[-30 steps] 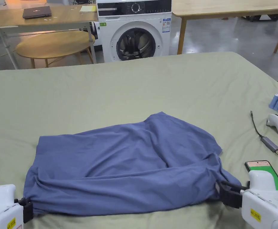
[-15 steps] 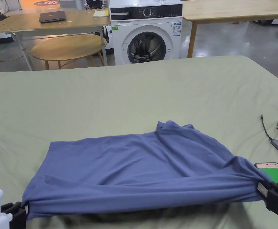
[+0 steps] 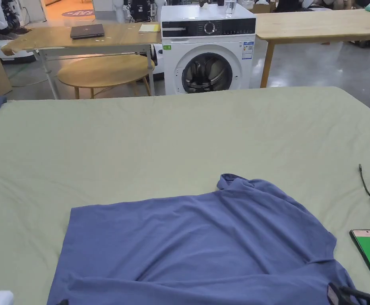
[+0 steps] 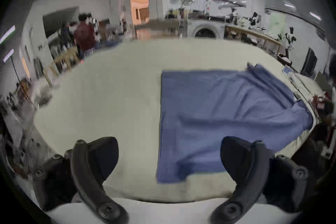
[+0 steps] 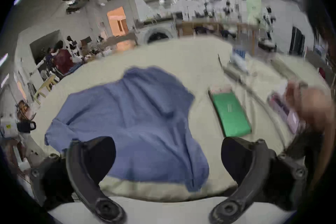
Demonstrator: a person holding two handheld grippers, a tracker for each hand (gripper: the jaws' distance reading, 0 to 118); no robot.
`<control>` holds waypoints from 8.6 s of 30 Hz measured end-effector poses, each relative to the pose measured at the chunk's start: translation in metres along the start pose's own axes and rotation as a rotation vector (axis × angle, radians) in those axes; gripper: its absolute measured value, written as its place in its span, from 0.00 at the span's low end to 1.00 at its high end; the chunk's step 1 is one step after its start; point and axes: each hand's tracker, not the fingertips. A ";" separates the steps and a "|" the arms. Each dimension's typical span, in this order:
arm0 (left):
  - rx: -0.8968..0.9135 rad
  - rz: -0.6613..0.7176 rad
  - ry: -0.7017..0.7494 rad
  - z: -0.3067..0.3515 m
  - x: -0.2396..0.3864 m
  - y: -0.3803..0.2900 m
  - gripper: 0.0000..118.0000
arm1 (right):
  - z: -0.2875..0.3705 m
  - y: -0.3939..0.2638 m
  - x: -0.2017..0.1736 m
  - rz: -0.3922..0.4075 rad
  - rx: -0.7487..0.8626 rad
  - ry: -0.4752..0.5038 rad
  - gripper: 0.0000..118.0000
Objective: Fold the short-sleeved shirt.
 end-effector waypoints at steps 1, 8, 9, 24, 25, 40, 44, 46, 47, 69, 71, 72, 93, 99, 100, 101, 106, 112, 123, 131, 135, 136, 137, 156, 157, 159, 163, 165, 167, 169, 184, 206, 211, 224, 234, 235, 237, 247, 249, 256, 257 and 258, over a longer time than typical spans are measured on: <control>0.048 -0.025 0.001 0.004 0.009 0.011 0.95 | 0.004 0.013 -0.012 0.018 0.041 0.033 0.98; 0.165 -0.031 -0.096 -0.008 0.052 0.053 0.01 | -0.001 0.054 -0.080 0.062 0.256 0.154 0.00; 0.147 -0.034 -0.090 -0.014 0.055 0.055 0.00 | -0.004 0.056 -0.087 0.063 0.250 0.146 0.00; -0.111 0.013 -0.011 -0.198 0.006 0.101 0.67 | -0.071 0.065 -0.071 0.108 0.139 0.139 0.00; -0.186 -0.018 0.007 -0.224 0.004 0.107 0.94 | -0.078 0.068 -0.066 0.110 0.131 0.130 0.00; -0.234 -0.173 0.021 -0.285 0.056 0.124 0.00 | -0.267 0.135 0.016 0.103 -0.114 -0.040 0.87; -0.213 -0.144 -0.013 -0.262 0.059 0.133 0.00 | -0.314 0.140 0.018 0.115 -0.162 -0.083 0.87; -0.201 -0.128 -0.021 -0.255 0.062 0.136 0.00 | -0.330 0.128 0.008 0.138 -0.250 -0.067 0.87; -0.196 -0.126 -0.021 -0.251 0.065 0.138 0.00 | -0.339 0.121 0.004 0.171 -0.307 -0.077 0.87; 0.018 -0.068 -0.092 -0.032 0.012 0.078 0.00 | -0.022 0.090 0.004 0.151 0.055 0.049 0.01; -0.010 -0.046 -0.104 -0.008 0.005 0.044 0.00 | -0.002 0.051 0.008 0.146 0.034 0.044 0.01; -0.024 -0.034 -0.109 -0.009 -0.004 0.029 0.00 | 0.002 0.036 0.009 0.152 0.009 0.016 0.01; 0.350 -0.020 -0.105 0.028 0.087 0.034 0.52 | 0.041 0.014 -0.085 0.055 0.401 0.128 0.55; 0.282 -0.029 -0.176 0.028 0.085 0.023 0.00 | 0.034 -0.001 -0.105 0.119 0.382 0.125 0.00; 0.295 -0.043 -0.149 0.033 0.096 0.015 0.00 | 0.032 -0.002 -0.106 0.123 0.365 0.130 0.00; 0.296 -0.040 -0.127 0.035 0.088 0.007 0.00 | 0.030 -0.004 -0.107 0.127 0.369 0.123 0.00; 0.197 0.200 -0.117 0.028 0.003 -0.036 0.48 | 0.031 -0.008 -0.111 0.130 0.360 0.131 0.00; 0.022 0.681 -0.310 -0.003 -0.097 -0.084 1.00 | 0.025 -0.021 -0.117 0.114 0.304 0.135 0.00; -0.121 1.149 -0.793 -0.116 -0.070 -0.099 0.72 | 0.018 -0.019 -0.130 0.113 0.269 0.120 0.00; -0.098 0.973 -0.438 -0.110 -0.052 -0.073 0.04 | 0.018 -0.010 -0.133 0.153 0.259 0.113 0.00; 0.011 0.793 -0.267 -0.085 -0.073 -0.048 0.03 | 0.017 -0.012 -0.132 0.145 0.254 0.115 0.00; 0.011 0.726 -0.216 -0.078 -0.073 -0.038 0.03 | 0.017 -0.013 -0.132 0.143 0.252 0.115 0.00; 0.038 0.614 -0.171 -0.067 -0.068 -0.026 0.03 | 0.016 -0.015 -0.132 0.146 0.248 0.116 0.00; -0.085 -0.597 -0.404 -0.026 0.251 -0.071 0.65 | 0.020 -0.030 -0.088 0.066 0.185 0.079 0.00; -0.050 -0.491 -0.466 -0.014 0.243 -0.056 0.79 | 0.020 -0.031 -0.082 0.061 0.187 0.074 0.00; 0.006 -0.273 -0.564 0.010 0.218 -0.022 0.83 | 0.020 -0.032 -0.072 0.050 0.183 0.070 0.00; 0.054 0.056 -0.552 0.005 0.173 0.002 0.84 | 0.017 -0.031 -0.057 -0.002 0.158 0.085 0.00; -0.029 0.081 -0.469 -0.011 0.162 0.000 0.82 | 0.017 -0.033 -0.055 -0.011 0.158 0.085 0.00; -0.114 0.050 -0.408 -0.028 0.164 -0.012 0.61 | 0.017 -0.032 -0.054 -0.010 0.153 0.090 0.00; -0.220 0.031 -0.455 -0.038 0.168 -0.026 0.19 | 0.016 -0.033 -0.054 -0.012 0.150 0.095 0.00; -0.131 0.175 -0.686 -0.012 0.161 -0.036 0.09 | 0.008 -0.036 -0.067 0.019 0.123 0.125 0.00; -0.237 0.929 -0.829 -0.113 0.064 -0.087 0.11 | 0.006 -0.023 -0.103 0.101 0.109 0.134 0.00; -0.034 0.775 -0.610 -0.078 0.003 -0.060 0.11 | 0.013 -0.021 -0.092 0.093 0.119 0.112 0.00; 0.262 -0.625 -0.334 0.032 0.194 -0.047 0.11 | 0.026 -0.026 -0.086 0.092 0.147 0.112 0.00; 0.073 -0.596 -0.446 0.016 0.262 -0.083 0.58 | 0.033 -0.028 -0.062 0.079 0.152 0.084 0.00; 0.095 -0.434 -0.526 0.025 0.249 -0.065 0.60 | 0.033 -0.028 -0.061 0.085 0.152 0.084 0.00; 0.116 -0.116 -0.685 0.047 0.214 -0.027 0.63 | 0.032 -0.029 -0.061 0.086 0.151 0.087 0.00; -0.298 0.336 -0.705 -0.030 0.144 -0.023 0.04 | 0.007 -0.028 -0.078 0.039 0.014 0.244 0.00; -0.355 0.386 -0.757 -0.038 0.150 -0.047 0.04 | -0.004 -0.029 -0.087 0.010 -0.034 0.317 0.00; -0.305 0.429 -0.808 -0.030 0.153 -0.058 0.04 | -0.053 -0.049 -0.103 -0.235 -0.215 0.661 0.00; -0.262 0.450 -0.819 -0.027 0.142 -0.052 0.04 | -0.059 -0.056 -0.105 -0.265 -0.235 0.709 0.00; -0.209 0.459 -0.811 -0.024 0.129 -0.045 0.04 | -0.067 -0.063 -0.105 -0.275 -0.263 0.760 0.00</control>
